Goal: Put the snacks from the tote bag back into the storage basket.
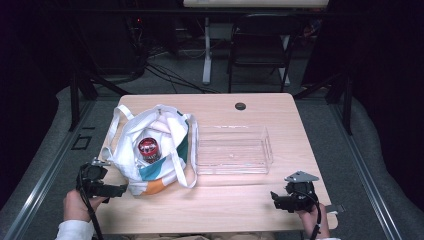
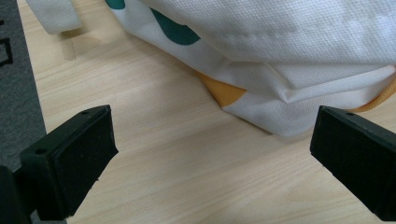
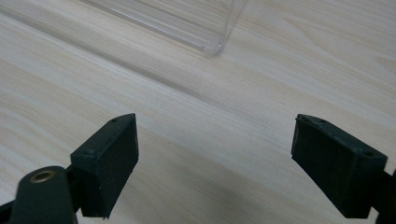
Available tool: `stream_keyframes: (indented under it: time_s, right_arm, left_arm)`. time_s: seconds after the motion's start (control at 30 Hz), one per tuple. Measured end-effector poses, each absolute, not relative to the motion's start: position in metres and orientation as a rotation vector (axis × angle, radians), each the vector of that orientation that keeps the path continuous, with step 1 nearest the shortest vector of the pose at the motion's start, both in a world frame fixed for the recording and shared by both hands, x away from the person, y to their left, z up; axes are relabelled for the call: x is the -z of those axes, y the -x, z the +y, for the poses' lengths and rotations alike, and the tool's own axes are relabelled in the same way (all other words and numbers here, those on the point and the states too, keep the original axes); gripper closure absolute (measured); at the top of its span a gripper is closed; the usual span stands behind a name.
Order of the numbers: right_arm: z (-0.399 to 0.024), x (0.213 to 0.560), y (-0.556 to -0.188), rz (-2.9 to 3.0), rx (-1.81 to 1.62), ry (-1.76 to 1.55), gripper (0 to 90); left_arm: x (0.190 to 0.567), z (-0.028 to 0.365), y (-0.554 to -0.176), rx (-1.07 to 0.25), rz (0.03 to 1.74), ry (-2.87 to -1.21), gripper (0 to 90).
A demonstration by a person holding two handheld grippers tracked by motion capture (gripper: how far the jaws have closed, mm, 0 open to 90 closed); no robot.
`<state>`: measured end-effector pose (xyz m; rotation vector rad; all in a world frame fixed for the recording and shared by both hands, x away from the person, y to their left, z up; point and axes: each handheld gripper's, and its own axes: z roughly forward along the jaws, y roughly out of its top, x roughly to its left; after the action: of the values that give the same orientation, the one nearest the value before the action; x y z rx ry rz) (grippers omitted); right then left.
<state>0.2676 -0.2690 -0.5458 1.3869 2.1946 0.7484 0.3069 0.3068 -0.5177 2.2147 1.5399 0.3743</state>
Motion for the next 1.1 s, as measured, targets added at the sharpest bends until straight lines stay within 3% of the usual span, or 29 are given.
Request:
stream_keyframes:
  time_s: [1.1]
  right_arm:
    - [-0.268, 0.544, -0.267, 2.188, -0.752, -1.383, 14.2]
  left_arm:
    - [0.502, 0.305, -0.306, -0.374, 1.521, -2.159, 0.2]
